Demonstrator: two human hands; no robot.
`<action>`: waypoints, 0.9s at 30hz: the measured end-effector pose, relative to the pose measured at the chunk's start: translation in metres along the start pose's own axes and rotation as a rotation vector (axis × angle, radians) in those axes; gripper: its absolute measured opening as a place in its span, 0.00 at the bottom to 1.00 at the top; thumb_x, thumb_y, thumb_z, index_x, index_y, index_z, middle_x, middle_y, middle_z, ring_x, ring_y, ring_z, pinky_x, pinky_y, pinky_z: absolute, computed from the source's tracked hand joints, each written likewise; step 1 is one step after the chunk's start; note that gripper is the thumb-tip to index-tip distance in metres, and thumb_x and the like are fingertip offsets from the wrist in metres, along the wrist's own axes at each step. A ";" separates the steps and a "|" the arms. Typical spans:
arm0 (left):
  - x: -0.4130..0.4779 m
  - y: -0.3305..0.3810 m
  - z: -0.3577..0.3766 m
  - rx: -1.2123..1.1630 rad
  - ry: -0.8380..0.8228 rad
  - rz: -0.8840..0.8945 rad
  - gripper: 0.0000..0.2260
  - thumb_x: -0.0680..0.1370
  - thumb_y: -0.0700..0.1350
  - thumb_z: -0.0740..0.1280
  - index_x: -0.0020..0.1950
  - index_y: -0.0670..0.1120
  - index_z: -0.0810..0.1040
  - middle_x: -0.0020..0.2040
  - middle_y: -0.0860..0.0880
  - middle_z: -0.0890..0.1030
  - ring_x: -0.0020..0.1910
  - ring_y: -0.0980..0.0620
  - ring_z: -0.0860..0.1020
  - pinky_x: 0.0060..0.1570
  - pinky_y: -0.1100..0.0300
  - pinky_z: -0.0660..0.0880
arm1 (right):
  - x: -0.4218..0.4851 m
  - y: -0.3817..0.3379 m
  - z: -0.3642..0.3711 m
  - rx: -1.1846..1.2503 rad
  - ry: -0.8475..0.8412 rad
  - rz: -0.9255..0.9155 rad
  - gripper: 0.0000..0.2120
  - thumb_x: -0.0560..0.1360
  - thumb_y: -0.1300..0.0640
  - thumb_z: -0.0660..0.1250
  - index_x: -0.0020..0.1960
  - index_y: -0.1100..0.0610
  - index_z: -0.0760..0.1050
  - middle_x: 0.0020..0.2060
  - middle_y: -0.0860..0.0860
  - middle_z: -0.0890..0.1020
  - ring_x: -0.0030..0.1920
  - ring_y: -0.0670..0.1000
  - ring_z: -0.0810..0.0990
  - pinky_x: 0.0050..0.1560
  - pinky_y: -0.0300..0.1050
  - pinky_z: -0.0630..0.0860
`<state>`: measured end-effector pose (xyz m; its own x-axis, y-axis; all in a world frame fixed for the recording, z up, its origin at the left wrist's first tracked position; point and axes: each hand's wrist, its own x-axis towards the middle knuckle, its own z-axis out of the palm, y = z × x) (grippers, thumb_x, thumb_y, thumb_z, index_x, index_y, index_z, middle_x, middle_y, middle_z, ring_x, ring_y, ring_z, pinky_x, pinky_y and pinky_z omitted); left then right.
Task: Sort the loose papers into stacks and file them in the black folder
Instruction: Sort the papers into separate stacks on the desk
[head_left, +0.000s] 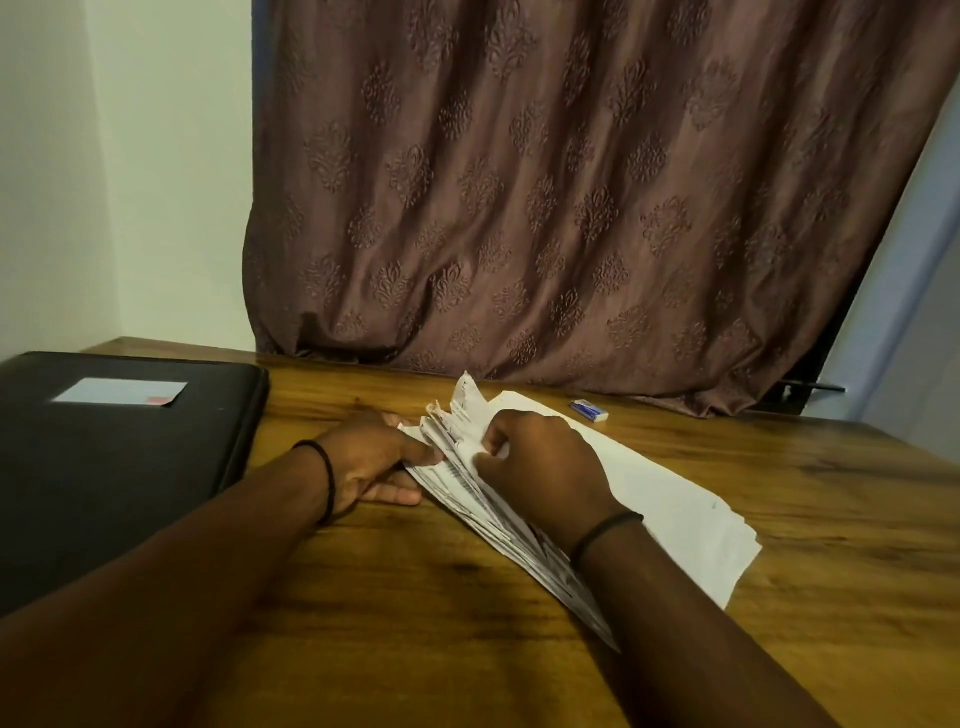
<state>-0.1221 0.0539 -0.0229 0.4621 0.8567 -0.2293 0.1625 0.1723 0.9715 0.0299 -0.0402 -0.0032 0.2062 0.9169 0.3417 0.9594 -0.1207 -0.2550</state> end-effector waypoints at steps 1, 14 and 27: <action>0.001 -0.001 0.000 0.006 0.004 0.009 0.16 0.74 0.37 0.72 0.61 0.42 0.77 0.44 0.44 0.86 0.30 0.53 0.82 0.29 0.59 0.81 | -0.001 0.000 0.000 -0.008 -0.012 -0.003 0.11 0.77 0.45 0.67 0.55 0.50 0.79 0.49 0.48 0.83 0.47 0.48 0.78 0.50 0.43 0.76; 0.000 -0.003 0.004 0.424 0.506 0.532 0.13 0.80 0.53 0.64 0.45 0.45 0.80 0.39 0.48 0.82 0.40 0.48 0.80 0.43 0.57 0.75 | 0.003 0.000 -0.005 -0.014 0.056 0.045 0.14 0.78 0.47 0.65 0.56 0.54 0.82 0.47 0.52 0.84 0.42 0.49 0.80 0.47 0.45 0.79; 0.017 -0.003 0.031 0.571 0.427 0.441 0.18 0.73 0.50 0.71 0.27 0.42 0.75 0.30 0.43 0.78 0.35 0.42 0.79 0.40 0.47 0.77 | 0.002 0.004 -0.013 0.151 0.114 0.138 0.12 0.77 0.57 0.68 0.60 0.54 0.81 0.60 0.53 0.82 0.55 0.52 0.81 0.58 0.46 0.78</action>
<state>-0.0872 0.0529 -0.0313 0.2357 0.9181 0.3188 0.5142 -0.3961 0.7607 0.0367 -0.0440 0.0077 0.3617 0.8459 0.3919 0.8827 -0.1755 -0.4359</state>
